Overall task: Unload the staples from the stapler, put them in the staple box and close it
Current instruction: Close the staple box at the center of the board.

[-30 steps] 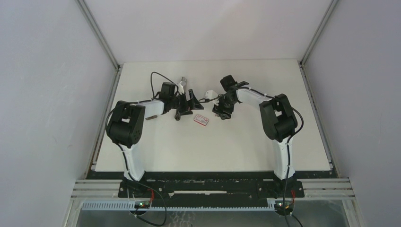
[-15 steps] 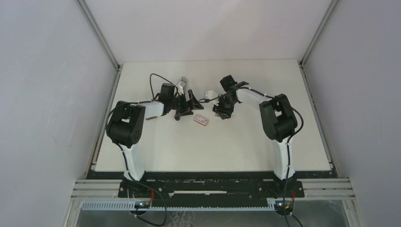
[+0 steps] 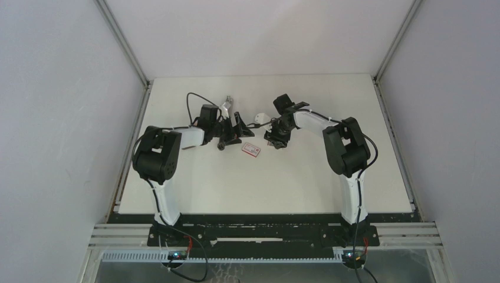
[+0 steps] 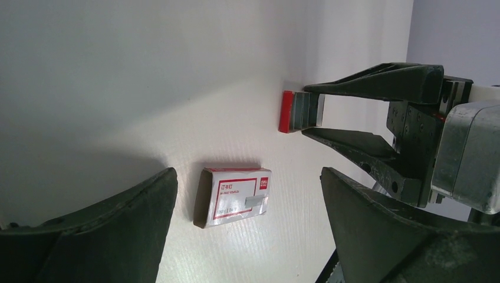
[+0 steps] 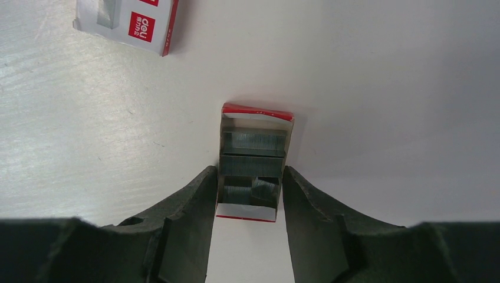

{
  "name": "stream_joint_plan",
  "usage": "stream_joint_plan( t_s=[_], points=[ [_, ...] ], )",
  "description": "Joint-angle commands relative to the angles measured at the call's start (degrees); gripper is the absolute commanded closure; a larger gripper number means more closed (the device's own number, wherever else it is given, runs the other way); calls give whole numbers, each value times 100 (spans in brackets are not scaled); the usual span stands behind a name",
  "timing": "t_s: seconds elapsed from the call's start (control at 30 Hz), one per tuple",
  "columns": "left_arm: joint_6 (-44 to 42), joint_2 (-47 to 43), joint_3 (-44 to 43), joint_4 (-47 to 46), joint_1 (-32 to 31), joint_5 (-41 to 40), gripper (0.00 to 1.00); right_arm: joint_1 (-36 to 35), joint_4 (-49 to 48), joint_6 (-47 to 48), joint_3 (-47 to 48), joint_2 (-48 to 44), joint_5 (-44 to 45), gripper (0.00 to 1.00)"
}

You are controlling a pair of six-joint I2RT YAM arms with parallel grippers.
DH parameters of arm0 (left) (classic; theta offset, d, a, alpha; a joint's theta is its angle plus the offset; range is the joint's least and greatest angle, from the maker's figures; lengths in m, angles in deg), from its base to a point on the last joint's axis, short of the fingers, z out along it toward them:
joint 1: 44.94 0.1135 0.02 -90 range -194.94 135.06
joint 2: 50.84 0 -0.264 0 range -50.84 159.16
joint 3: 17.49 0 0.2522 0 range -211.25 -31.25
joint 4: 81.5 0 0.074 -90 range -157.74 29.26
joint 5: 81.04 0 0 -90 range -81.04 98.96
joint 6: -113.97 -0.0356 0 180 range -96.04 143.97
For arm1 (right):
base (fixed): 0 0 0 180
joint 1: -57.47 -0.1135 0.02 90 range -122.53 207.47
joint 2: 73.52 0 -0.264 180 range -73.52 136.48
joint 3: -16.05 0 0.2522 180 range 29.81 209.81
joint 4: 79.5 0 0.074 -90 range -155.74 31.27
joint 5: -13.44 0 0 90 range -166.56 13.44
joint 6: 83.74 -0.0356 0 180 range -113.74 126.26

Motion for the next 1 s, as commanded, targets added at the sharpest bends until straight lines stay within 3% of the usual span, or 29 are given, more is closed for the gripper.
stream_joint_plan(
  t_s=[0.0,0.47,0.97],
  points=[
    [202,-2,218,-61,42,-3,4,-78,-129,-84,-76,-401,-57,56],
    [339,-14,353,-150,28,49,1,-518,-577,-709,-1014,-1086,150,57],
    [445,-30,469,-289,16,119,0,-940,-498,-1382,-941,-894,-174,57]
  ],
)
